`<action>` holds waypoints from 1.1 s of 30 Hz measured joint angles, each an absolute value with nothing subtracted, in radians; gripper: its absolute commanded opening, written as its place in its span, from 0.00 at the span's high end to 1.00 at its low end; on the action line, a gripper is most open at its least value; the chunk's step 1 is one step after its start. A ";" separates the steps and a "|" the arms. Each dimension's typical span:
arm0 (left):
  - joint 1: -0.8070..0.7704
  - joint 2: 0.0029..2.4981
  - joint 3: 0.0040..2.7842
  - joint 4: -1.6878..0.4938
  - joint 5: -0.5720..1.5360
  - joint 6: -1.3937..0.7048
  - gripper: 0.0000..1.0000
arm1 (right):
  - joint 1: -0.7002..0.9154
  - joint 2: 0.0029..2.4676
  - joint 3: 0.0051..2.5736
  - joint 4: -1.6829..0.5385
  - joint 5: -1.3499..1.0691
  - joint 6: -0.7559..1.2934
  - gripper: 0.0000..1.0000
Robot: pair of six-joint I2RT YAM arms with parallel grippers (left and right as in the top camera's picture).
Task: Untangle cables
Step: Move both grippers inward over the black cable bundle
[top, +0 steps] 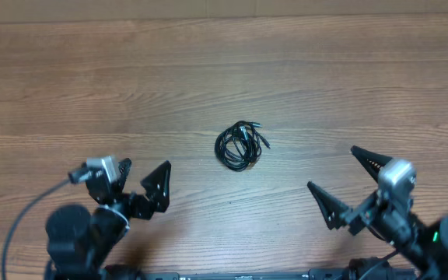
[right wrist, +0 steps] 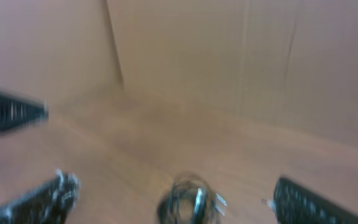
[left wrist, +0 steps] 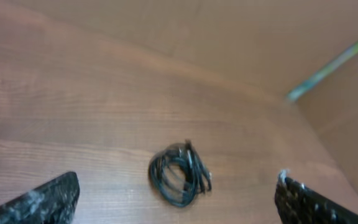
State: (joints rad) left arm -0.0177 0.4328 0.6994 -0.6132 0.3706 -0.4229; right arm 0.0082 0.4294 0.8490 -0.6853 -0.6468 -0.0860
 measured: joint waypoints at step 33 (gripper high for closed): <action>-0.098 1.399 1.230 -1.308 0.321 -0.466 0.00 | 0.514 1.663 1.460 -1.155 -0.327 0.113 0.00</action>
